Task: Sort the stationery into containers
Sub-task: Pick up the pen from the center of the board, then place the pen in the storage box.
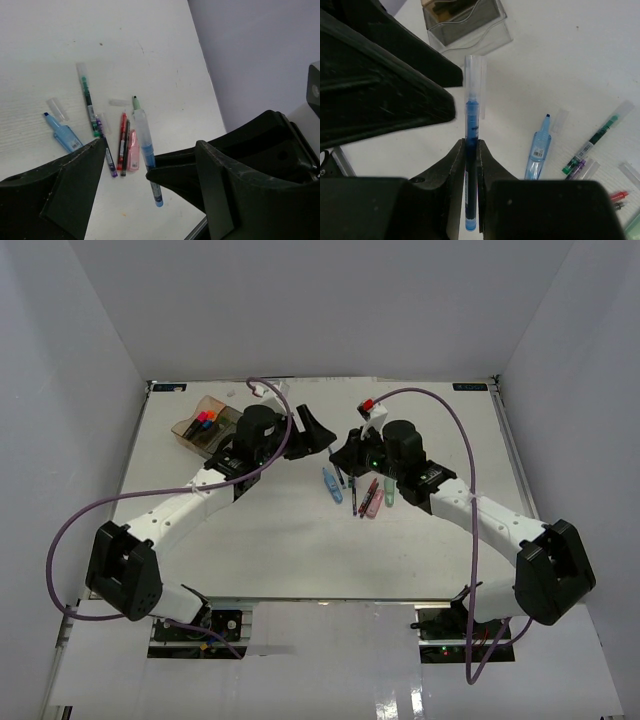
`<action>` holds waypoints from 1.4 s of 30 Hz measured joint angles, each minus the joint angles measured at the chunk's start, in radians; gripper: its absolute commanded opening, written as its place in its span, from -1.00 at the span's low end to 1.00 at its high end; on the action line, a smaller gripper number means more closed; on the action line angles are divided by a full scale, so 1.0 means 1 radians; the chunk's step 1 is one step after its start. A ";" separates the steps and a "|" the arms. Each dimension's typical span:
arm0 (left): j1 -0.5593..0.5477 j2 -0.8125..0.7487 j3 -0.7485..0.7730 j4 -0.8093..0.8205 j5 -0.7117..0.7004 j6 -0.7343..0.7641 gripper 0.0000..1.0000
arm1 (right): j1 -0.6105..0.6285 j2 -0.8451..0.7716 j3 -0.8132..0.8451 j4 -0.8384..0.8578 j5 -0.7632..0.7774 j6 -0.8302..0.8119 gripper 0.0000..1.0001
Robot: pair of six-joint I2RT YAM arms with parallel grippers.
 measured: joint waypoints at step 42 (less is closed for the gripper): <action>0.273 0.314 0.377 -0.209 -0.472 0.890 -0.72 | -0.001 -0.264 -0.248 -0.084 0.073 -0.132 0.80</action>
